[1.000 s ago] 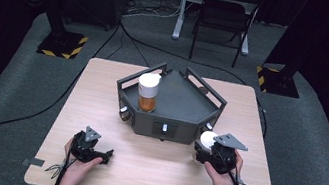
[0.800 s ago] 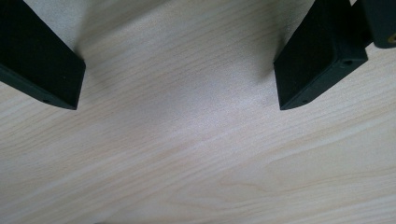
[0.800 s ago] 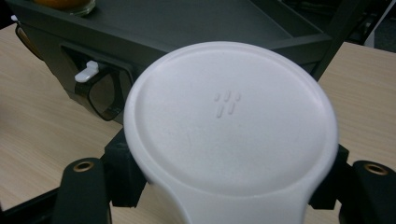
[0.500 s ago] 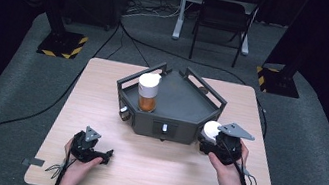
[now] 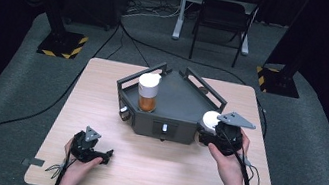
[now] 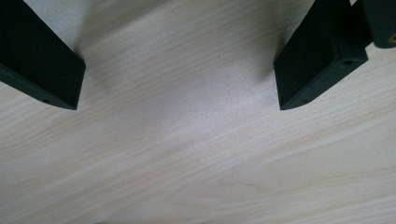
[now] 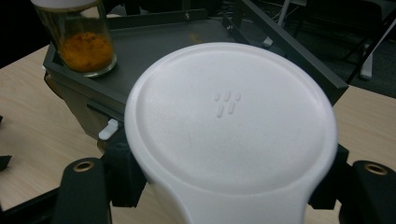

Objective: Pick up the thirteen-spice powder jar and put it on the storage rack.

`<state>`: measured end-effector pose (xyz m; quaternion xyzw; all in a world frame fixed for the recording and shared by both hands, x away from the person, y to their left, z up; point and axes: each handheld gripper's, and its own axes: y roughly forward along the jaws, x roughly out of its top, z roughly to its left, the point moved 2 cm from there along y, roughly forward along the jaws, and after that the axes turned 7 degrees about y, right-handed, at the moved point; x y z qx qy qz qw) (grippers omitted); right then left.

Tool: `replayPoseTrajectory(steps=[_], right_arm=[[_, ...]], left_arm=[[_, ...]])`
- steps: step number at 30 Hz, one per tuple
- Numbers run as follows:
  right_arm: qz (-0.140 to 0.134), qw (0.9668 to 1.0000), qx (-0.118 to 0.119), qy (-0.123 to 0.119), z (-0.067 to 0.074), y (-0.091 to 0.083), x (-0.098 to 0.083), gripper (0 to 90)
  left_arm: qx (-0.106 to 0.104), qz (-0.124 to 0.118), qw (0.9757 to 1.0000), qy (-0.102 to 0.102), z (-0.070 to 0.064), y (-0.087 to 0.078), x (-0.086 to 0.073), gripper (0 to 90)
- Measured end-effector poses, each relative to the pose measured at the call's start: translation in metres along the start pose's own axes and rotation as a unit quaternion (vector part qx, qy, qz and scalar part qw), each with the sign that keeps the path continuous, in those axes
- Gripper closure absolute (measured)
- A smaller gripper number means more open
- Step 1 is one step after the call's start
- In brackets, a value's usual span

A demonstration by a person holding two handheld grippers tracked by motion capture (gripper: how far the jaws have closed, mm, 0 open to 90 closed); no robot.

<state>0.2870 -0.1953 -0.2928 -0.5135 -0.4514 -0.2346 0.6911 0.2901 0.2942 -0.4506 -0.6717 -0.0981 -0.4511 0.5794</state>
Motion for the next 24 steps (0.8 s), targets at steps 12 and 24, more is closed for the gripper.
replayPoseTrajectory(steps=[12,24], right_arm=[[-0.009,0.9999,0.009,-0.002,0.006,0.002,0.029,29.6],[-0.014,0.9998,0.011,-0.001,0.010,0.012,0.051,29.7]], left_arm=[[0.000,0.000,1.0000,0.000,0.000,0.000,0.000,1.8],[0.000,0.000,1.0000,0.000,0.000,0.000,0.000,1.8]])
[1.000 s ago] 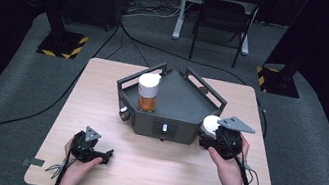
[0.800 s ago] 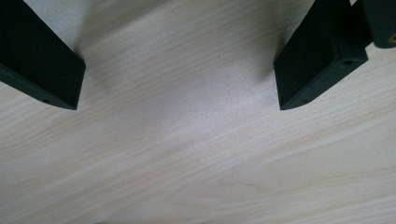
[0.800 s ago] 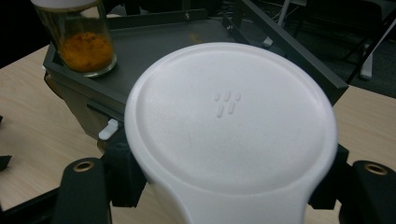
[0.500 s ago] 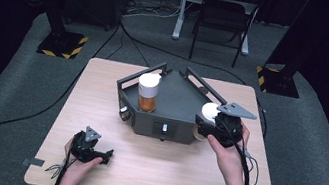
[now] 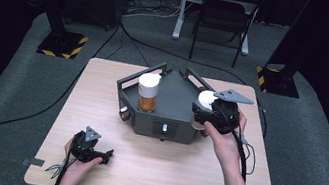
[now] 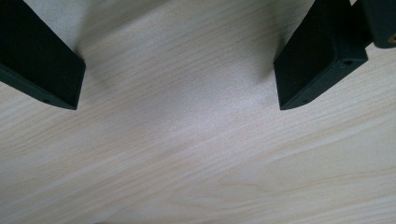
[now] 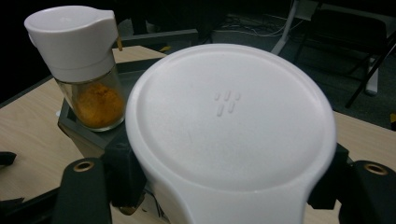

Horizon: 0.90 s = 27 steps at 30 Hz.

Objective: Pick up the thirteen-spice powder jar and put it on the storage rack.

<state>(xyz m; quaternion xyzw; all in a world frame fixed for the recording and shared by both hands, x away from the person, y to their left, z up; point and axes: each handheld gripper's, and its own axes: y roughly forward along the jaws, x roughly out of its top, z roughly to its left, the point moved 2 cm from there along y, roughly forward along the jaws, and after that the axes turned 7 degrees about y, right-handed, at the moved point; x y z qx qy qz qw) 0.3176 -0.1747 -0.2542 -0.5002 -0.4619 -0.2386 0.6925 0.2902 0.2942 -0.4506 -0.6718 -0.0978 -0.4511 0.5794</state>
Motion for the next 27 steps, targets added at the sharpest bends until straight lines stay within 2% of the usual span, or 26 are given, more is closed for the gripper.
replayPoseTrajectory(steps=[12,15,27], right_arm=[[0.004,1.0000,-0.005,0.006,0.005,0.024,0.018,29.7],[0.005,0.9999,-0.009,0.001,0.008,0.029,0.021,29.7],[0.018,0.9997,-0.017,-0.003,0.011,0.051,0.027,29.6]], left_arm=[[0.000,-0.001,1.0000,0.000,0.000,0.000,0.000,1.8],[-0.001,0.000,1.0000,0.000,0.000,0.000,0.000,1.8],[-0.001,0.000,1.0000,0.001,0.000,0.000,0.000,1.8]])
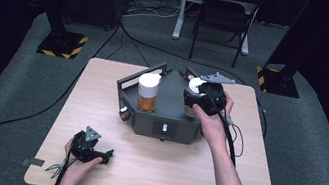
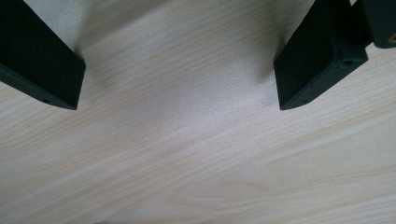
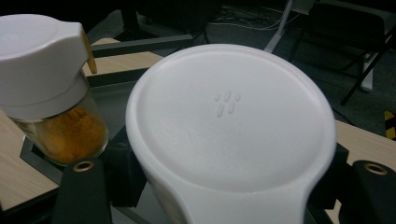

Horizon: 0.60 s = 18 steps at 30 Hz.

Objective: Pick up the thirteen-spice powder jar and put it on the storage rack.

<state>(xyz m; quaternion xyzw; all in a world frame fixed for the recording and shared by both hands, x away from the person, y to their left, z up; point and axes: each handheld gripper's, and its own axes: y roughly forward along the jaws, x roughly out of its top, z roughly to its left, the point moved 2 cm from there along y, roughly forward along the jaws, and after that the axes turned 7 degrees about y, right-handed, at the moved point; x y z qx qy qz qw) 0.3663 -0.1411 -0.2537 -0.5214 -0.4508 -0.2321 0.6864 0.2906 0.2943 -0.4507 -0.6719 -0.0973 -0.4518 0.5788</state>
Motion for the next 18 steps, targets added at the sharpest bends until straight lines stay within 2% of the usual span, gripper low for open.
replayPoseTrajectory(steps=[18], right_arm=[[0.020,0.9997,-0.004,0.017,-0.007,0.018,-0.006,29.6]], left_arm=[[0.000,0.000,1.0000,0.000,0.000,0.000,0.000,1.8]])
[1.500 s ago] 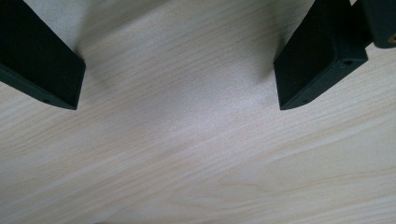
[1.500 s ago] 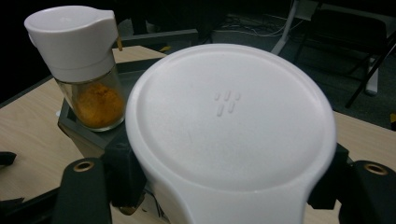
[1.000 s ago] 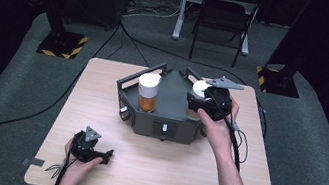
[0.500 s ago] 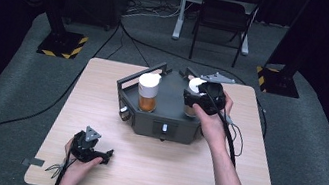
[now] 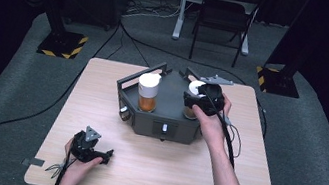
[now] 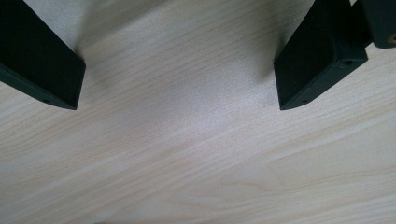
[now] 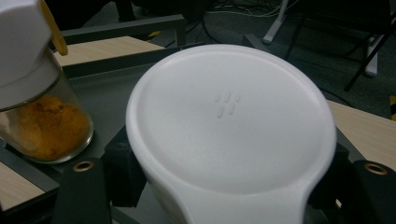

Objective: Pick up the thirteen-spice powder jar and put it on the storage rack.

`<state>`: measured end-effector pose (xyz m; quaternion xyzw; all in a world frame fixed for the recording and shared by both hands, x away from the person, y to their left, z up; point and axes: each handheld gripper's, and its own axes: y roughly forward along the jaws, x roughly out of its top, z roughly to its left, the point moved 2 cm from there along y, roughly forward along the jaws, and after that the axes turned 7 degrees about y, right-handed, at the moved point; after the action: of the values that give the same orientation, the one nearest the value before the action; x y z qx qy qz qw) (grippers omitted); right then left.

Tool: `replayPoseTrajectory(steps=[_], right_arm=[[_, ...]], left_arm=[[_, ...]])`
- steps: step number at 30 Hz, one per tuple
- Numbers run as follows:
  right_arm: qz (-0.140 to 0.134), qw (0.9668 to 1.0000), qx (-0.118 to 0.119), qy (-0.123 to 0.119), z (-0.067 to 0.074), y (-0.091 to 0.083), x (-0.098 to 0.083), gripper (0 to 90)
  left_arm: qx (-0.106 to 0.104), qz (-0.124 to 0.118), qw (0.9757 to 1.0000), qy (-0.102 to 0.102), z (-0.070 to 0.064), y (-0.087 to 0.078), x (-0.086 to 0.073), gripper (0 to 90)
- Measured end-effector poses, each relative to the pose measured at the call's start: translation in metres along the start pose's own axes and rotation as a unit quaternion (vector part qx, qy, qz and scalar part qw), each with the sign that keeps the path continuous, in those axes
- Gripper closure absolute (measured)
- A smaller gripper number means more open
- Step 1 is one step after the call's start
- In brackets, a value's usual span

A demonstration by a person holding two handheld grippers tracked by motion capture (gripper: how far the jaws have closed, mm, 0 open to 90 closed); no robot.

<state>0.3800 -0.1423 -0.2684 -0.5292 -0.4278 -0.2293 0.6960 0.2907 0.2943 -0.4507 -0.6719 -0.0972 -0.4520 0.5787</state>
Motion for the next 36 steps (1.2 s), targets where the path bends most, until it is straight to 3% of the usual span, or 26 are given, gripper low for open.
replayPoseTrajectory(steps=[5,16,26,36], right_arm=[[-0.001,1.0000,0.004,0.004,-0.004,0.002,0.000,28.7],[0.010,1.0000,-0.001,0.001,-0.008,-0.012,0.001,11.8],[-0.009,0.9999,0.011,0.005,-0.022,-0.035,-0.019,9.5],[-0.009,0.9999,0.011,0.004,-0.032,-0.048,-0.056,8.9]], left_arm=[[0.000,0.000,1.0000,0.000,0.000,0.000,0.000,1.8],[0.000,0.000,1.0000,0.000,0.000,0.000,0.000,1.8],[0.000,0.000,1.0000,0.000,0.000,0.000,0.000,1.8],[0.000,0.000,1.0000,0.000,0.000,0.000,0.000,1.8]])
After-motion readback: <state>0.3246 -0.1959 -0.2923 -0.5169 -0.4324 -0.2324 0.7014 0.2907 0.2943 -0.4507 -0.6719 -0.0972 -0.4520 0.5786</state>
